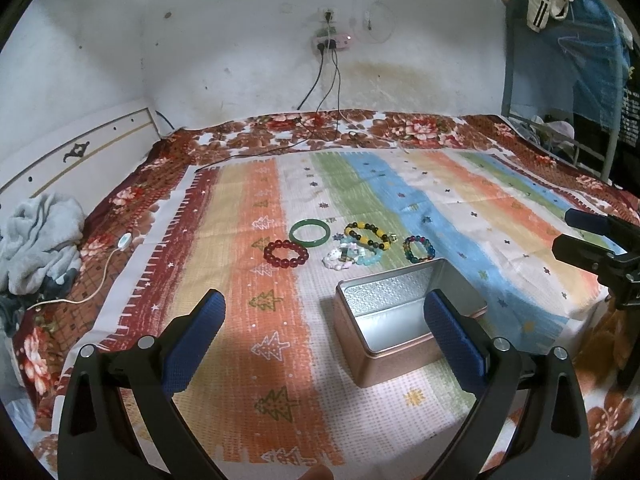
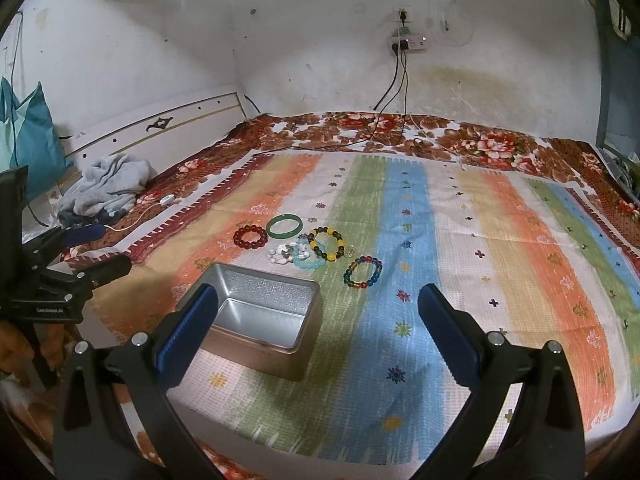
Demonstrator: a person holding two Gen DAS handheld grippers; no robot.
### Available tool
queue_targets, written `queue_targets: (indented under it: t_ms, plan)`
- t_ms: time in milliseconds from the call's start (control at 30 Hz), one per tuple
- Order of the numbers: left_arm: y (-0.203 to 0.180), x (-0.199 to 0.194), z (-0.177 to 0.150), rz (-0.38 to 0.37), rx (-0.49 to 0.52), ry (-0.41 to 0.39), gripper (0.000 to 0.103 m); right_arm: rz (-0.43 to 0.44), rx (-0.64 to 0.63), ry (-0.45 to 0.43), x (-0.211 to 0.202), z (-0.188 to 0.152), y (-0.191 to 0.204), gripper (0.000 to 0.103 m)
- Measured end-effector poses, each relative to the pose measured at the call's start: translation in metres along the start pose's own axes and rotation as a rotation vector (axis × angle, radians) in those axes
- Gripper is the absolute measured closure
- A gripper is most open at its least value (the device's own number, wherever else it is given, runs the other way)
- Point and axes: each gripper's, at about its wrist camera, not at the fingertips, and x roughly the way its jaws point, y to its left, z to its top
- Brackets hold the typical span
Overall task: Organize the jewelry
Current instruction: 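Move both grippers toward the bracelets lying beside the silver tin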
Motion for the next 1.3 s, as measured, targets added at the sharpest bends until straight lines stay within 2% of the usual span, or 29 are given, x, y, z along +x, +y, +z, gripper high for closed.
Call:
queue_targets:
  t_ms: [367,733,1000,1200,1300]
  plan:
    - [0.006,0.018,0.003,0.006,-0.002,0.035,0.005,-0.016,0.003,0.03,0.014,0.004,-0.004,0.005]
    - [0.008,0.054,0.026,0.023,0.077,0.098,0.006,-0.026,0.011,0.087,0.045,0.023,-0.018,0.005]
    - [0.028,0.092,0.047,0.018,-0.01,0.166,0.005,-0.04,0.001,0.131,0.076,0.037,-0.024,0.005]
    - [0.04,0.109,0.058,0.02,-0.067,0.181,0.005,-0.047,0.007,0.13,0.09,0.047,-0.03,0.005]
    - [0.042,0.118,0.061,0.023,-0.062,0.184,0.005,-0.067,0.019,0.139,0.1,0.051,-0.033,0.005]
